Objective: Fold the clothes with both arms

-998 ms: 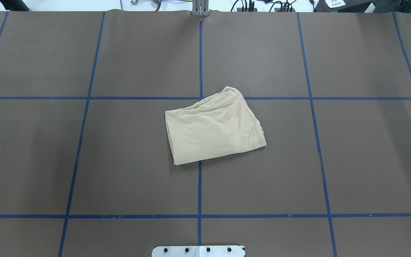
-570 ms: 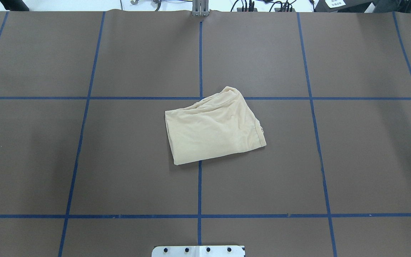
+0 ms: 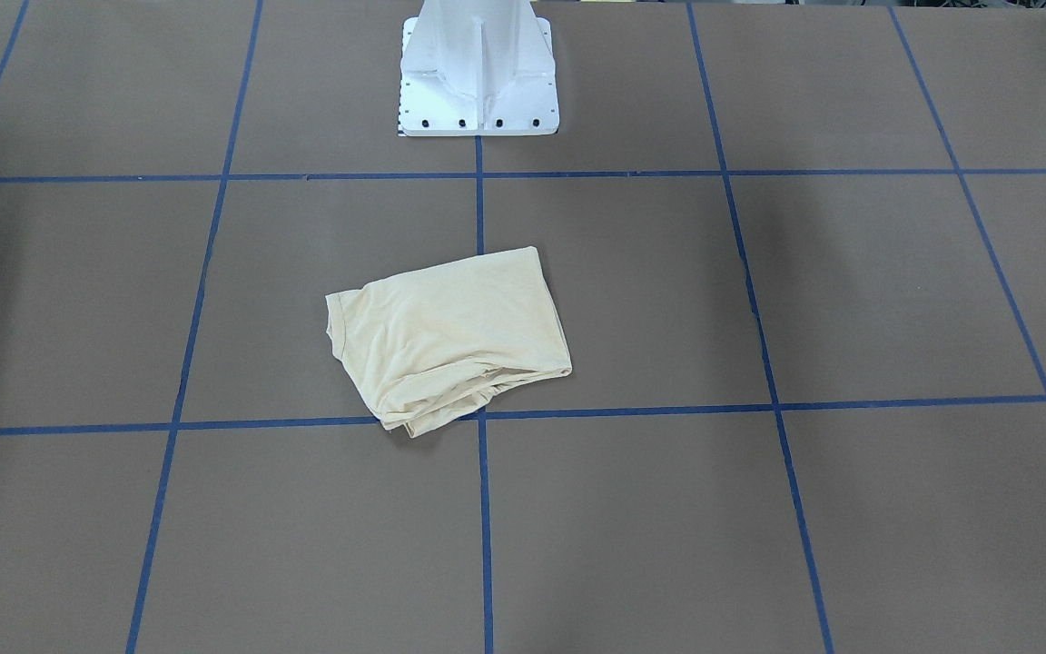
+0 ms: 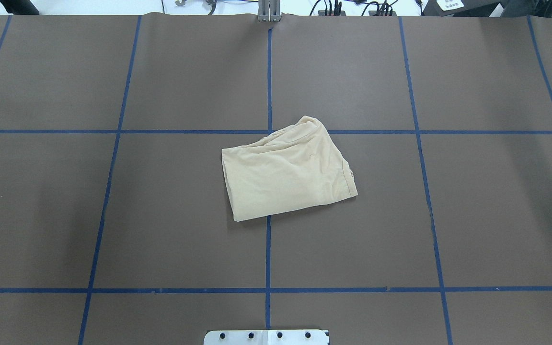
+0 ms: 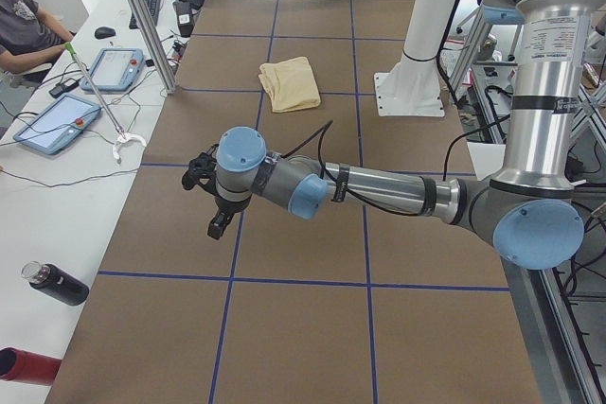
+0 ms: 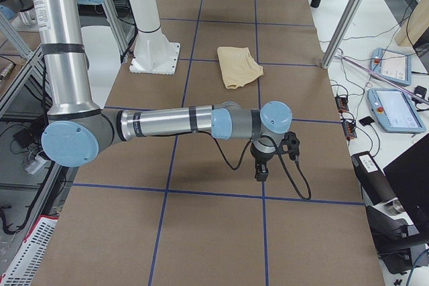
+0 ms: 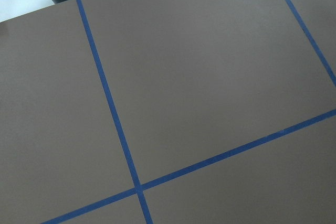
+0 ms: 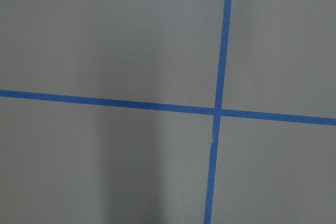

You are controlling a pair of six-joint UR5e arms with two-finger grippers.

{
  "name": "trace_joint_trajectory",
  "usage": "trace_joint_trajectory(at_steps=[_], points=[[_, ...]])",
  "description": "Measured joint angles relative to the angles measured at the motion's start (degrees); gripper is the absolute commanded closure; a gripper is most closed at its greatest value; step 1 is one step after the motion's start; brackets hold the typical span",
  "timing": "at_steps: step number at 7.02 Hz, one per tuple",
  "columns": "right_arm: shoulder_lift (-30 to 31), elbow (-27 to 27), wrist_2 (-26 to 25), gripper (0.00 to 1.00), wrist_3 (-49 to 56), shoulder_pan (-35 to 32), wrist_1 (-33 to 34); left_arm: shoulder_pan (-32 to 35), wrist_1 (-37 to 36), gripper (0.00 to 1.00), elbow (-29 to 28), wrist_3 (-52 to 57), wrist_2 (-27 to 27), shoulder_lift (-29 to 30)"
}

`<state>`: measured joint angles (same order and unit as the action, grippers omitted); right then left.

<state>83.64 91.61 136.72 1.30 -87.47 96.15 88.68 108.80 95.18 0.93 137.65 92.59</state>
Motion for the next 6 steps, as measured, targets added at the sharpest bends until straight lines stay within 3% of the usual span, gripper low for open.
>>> trace_joint_trajectory(at_steps=[6], points=[[-0.1, 3.5, 3.5, 0.00, 0.1, 0.2, -0.2, -0.3, 0.2, 0.00, 1.0, -1.6, 2.0, 1.5]])
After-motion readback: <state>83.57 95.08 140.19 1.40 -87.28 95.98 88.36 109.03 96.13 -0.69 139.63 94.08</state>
